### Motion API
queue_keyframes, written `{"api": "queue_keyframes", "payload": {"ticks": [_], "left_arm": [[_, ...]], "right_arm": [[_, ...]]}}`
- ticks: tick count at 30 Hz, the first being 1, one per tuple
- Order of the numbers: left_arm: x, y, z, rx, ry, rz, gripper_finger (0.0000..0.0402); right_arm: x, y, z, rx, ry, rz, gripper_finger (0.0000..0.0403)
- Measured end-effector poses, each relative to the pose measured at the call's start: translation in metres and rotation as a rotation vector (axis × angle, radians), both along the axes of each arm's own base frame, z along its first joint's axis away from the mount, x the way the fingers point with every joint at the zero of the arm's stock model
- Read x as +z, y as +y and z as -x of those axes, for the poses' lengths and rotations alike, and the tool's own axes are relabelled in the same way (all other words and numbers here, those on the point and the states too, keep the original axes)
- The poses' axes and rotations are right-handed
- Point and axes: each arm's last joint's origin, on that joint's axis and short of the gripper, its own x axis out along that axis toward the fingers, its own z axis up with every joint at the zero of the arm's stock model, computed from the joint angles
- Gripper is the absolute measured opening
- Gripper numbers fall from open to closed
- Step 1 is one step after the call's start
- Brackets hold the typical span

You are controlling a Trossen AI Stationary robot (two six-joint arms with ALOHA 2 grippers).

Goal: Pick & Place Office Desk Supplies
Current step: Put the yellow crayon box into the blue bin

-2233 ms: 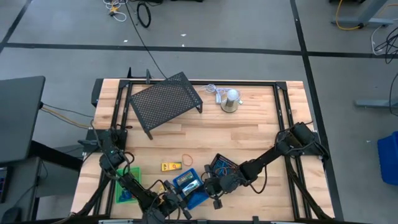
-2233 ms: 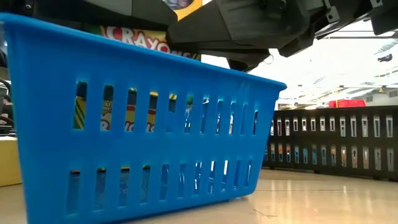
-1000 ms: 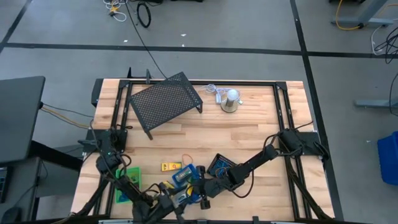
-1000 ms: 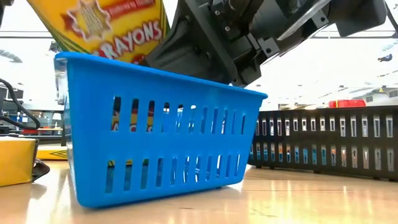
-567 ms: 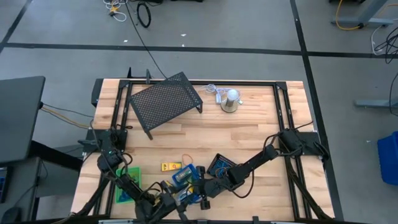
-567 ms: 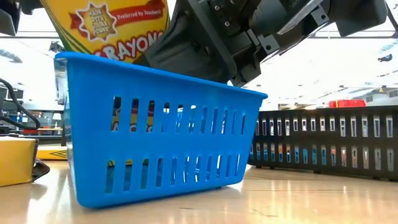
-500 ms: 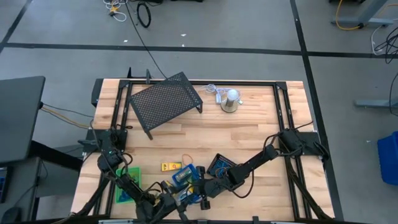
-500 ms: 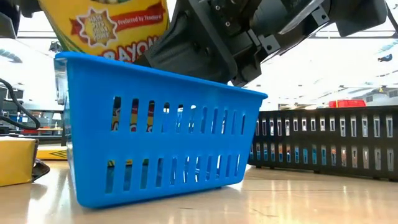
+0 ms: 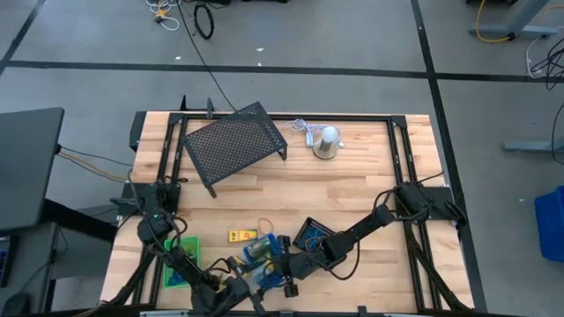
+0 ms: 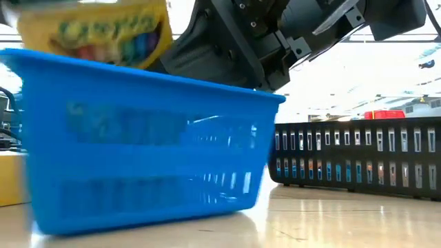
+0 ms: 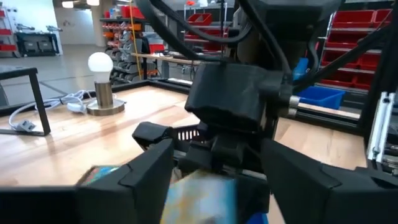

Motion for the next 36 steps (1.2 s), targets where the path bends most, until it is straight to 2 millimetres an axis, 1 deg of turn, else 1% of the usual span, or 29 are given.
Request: {"api": "queue_keyframes", "payload": {"ticks": [2,4,10,12,15,18,20,23,28,36], "left_arm": [[0.003,0.001,0.002,-0.001,0.004,-0.004,0.0266],[0.004,0.001,0.002,0.0,0.013,-0.016,0.0274],[0.004,0.001,0.001,0.003,0.012,-0.013,0.0275],[0.007,0.001,0.001,0.004,0.022,-0.026,0.0274],[0.02,-0.002,0.002,-0.001,0.04,-0.049,0.0271],[0.037,-0.004,0.002,-0.003,0.075,-0.097,0.027],[0.044,-0.006,0.001,-0.005,0.104,-0.137,0.027],[0.049,-0.008,0.0,-0.005,0.141,-0.188,0.027],[0.05,-0.009,0.001,-0.008,0.144,-0.191,0.027],[0.05,-0.011,0.003,-0.015,0.143,-0.192,0.0256]], "right_arm": [[0.001,0.0,0.0,0.0,-0.008,-0.005,0.0],[0.002,0.0,-0.001,0.0,-0.015,-0.008,0.0],[0.003,0.0,-0.002,-0.003,-0.03,-0.017,0.0],[0.003,-0.002,-0.003,-0.01,-0.032,-0.025,0.0],[0.003,-0.005,-0.004,-0.036,-0.027,-0.021,0.0],[0.002,-0.008,-0.004,-0.112,-0.036,0.026,0.0],[0.002,-0.01,-0.004,-0.157,-0.042,0.054,0.0],[0.001,-0.01,-0.004,-0.17,-0.036,0.067,0.0],[0.001,-0.001,0.003,-0.146,-0.025,0.075,0.0],[0.023,0.014,0.02,-0.111,-0.01,0.088,0.0]]}}
